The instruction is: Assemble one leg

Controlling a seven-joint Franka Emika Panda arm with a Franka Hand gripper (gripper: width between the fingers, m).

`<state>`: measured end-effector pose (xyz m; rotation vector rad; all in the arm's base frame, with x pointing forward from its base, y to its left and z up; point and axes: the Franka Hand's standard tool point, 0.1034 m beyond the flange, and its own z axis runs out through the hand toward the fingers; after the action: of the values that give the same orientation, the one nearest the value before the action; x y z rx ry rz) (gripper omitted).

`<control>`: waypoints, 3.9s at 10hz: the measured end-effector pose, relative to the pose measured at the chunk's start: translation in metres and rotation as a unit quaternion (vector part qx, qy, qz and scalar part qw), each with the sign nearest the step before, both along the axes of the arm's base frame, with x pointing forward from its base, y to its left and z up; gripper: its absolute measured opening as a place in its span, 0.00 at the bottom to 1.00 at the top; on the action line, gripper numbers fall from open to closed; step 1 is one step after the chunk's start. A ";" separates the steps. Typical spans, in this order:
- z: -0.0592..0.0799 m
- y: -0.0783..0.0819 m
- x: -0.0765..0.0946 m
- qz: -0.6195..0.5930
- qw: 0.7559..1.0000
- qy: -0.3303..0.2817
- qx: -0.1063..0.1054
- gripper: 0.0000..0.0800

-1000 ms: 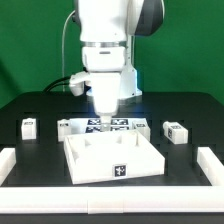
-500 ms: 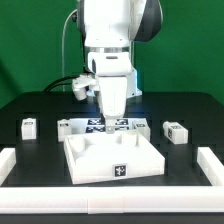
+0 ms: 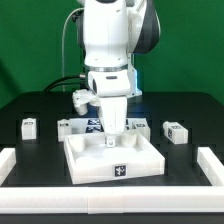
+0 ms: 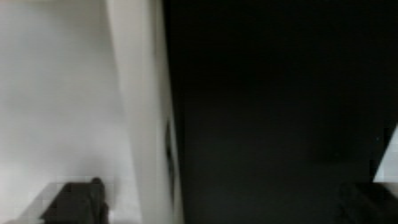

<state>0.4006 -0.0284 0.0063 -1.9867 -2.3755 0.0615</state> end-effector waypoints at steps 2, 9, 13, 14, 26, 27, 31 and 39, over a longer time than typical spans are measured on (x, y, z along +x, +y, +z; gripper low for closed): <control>0.000 0.000 0.000 -0.001 1.000 0.000 0.000 0.65; 0.000 0.000 0.002 -0.001 1.000 -0.004 0.000 0.08; 0.000 0.000 0.002 -0.001 1.000 -0.004 0.000 0.08; 0.001 0.000 0.002 -0.001 1.000 -0.004 0.000 0.08; 0.000 0.087 0.061 -0.075 0.997 -0.016 0.015 0.08; 0.000 0.096 0.068 -0.070 0.997 -0.020 0.021 0.08; 0.001 0.109 0.084 -0.077 0.997 -0.015 0.022 0.08; 0.000 0.108 0.085 -0.079 0.997 -0.015 0.022 0.79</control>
Offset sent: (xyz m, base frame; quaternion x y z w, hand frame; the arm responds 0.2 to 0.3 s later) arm 0.0000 0.0000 0.0000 0.0000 0.0000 0.0000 1.0000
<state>0.4856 0.0795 0.0066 -2.1618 -2.2075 -0.0256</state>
